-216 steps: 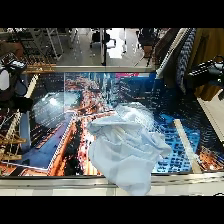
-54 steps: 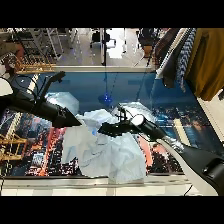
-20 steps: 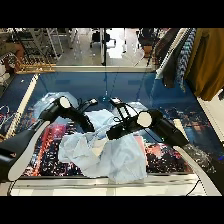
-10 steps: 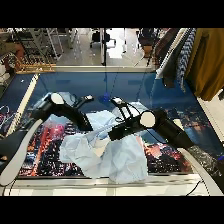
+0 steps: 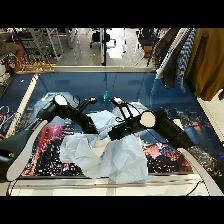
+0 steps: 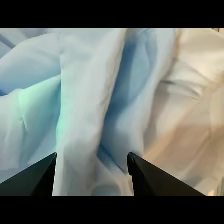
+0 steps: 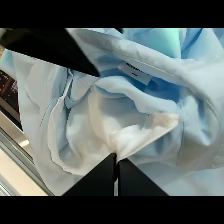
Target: Fold the clothes and pants, and hang the long-sleeved shirts on hangers.
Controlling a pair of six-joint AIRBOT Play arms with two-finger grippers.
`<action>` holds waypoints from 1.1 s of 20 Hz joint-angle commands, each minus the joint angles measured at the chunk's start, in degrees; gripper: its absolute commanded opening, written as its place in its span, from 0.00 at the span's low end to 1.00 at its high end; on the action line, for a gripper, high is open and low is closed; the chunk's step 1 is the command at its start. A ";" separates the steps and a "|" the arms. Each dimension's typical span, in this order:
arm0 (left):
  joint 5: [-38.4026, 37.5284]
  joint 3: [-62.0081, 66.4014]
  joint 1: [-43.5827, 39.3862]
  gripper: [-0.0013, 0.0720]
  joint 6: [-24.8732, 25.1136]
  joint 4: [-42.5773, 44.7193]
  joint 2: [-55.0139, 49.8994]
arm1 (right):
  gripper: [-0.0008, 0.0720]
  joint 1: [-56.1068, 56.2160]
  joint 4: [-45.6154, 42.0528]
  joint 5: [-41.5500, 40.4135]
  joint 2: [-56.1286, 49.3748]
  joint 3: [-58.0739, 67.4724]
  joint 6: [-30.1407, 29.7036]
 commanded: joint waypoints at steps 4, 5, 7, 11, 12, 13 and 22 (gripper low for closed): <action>6.75 2.01 -0.15 0.04 -6.10 5.03 -2.67 | 0.05 0.02 -0.74 0.90 0.09 0.33 0.07; 6.49 4.24 0.81 0.04 -8.90 4.94 -2.21 | 0.05 0.02 -2.69 2.16 0.09 1.09 0.09; 5.68 10.62 2.71 0.04 -13.51 4.90 0.15 | 0.05 -0.04 -9.16 6.01 0.09 4.92 3.10; 5.64 22.86 4.37 0.04 -21.16 5.20 7.37 | 0.05 -0.04 -21.40 12.55 0.09 19.17 11.26; 5.97 24.61 4.48 0.04 -23.26 6.12 8.85 | 0.05 -0.02 -22.91 12.44 0.09 22.29 13.05; 6.99 25.11 4.50 0.04 -25.38 8.07 10.12 | 0.05 -0.02 -23.93 12.24 0.09 24.33 14.36; -6.03 24.92 4.52 0.64 -35.69 17.20 7.52 | 0.05 0.04 -23.56 -1.36 -6.62 25.59 17.07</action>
